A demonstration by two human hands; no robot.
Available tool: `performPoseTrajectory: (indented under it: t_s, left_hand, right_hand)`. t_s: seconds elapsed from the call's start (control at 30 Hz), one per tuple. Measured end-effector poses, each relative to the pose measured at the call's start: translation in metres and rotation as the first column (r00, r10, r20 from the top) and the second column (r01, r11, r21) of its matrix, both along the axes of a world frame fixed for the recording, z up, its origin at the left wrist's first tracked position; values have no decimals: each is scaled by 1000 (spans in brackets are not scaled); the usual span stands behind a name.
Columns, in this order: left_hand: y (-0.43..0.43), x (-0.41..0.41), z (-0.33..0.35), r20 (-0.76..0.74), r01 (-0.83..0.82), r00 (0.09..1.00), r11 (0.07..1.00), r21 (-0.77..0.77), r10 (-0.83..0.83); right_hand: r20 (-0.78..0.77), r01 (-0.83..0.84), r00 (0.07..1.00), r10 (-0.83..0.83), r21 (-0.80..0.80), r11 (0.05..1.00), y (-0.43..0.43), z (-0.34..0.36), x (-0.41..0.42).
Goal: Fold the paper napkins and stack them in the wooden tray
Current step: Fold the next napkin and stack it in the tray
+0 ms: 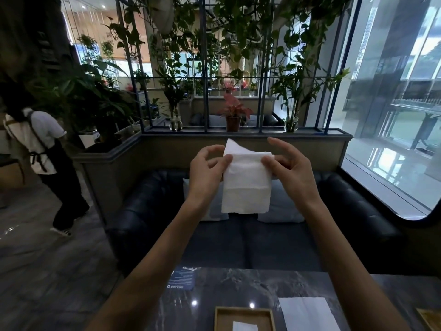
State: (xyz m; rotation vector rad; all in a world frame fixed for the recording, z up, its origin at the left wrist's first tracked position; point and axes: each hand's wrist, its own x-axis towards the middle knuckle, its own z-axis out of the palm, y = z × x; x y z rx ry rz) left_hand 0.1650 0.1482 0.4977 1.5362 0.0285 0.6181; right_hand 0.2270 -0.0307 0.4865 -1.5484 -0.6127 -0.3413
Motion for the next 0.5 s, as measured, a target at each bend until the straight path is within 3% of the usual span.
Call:
performPoseTrajectory:
  t_s: [0.17, 0.5]
  left_hand:
    - [2, -3, 0, 19, -13, 1000, 999, 50, 12]
    - [6, -6, 5, 31, -16, 999, 1000, 4, 16]
  right_hand:
    - [-2, -25, 1000, 25, -14, 1000, -3, 1, -2]
    - [-35, -77, 996, 78, 20, 997, -2, 5, -4]
